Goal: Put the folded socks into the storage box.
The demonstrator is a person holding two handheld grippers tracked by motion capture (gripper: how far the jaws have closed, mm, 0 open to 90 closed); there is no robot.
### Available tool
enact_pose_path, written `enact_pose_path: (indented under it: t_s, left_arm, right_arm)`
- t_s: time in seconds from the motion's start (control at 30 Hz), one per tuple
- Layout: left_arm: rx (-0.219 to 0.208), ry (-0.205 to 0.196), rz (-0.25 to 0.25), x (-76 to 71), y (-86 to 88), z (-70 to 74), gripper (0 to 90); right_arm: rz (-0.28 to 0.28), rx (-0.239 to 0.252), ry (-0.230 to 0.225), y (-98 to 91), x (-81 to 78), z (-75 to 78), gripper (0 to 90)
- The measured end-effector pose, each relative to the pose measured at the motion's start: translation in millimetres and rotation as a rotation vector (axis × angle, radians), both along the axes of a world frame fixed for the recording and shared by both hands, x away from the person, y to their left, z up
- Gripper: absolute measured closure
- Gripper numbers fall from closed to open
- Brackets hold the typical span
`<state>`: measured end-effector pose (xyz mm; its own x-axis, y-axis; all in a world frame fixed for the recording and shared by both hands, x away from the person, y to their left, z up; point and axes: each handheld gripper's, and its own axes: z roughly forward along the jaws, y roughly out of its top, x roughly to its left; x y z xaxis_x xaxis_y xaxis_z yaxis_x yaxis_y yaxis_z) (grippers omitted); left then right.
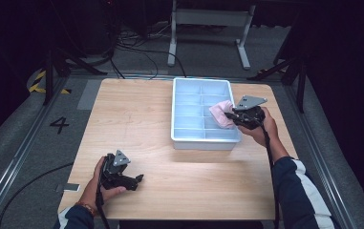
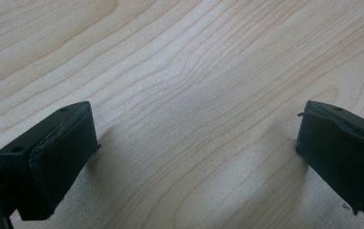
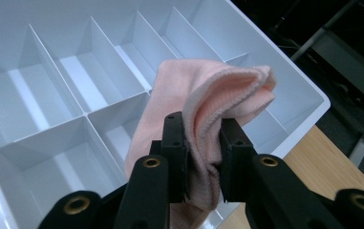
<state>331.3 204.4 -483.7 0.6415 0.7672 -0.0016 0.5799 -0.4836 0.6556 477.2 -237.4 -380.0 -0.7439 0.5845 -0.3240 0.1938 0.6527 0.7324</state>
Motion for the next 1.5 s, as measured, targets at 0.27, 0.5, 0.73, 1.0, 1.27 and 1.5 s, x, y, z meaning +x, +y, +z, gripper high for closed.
enact_pose_path:
  t_s: [0.27,0.5,0.73,1.0,1.27,1.5]
  left_arm:
    - [0.002,0.0,0.002,-0.4,0.0,0.1,0.5]
    - [0.003,0.0,0.002,-0.4,0.1,0.2,0.5]
    - [0.004,0.0,0.003,-0.6,0.1,0.2,0.6]
    - [0.003,0.0,0.003,-0.5,0.1,0.2,0.5]
    - [0.004,-0.001,0.004,-0.7,0.1,0.2,0.5]
    - [0.003,-0.001,0.004,-0.7,0.0,0.2,0.5]
  right_arm:
    - [0.02,-0.067,0.005,8.9,1.8,-8.8,76.0]
    - [0.103,-0.208,0.021,30.5,-5.2,-17.2,76.0]
    - [0.09,-0.244,0.056,30.5,4.3,-22.5,76.0]
    - [0.022,-0.241,0.025,25.5,14.8,-21.1,75.9]
    - [0.081,-0.292,-0.01,35.2,7.9,-26.3,76.0]
    - [0.14,-0.294,0.033,40.0,6.2,-31.4,76.0]
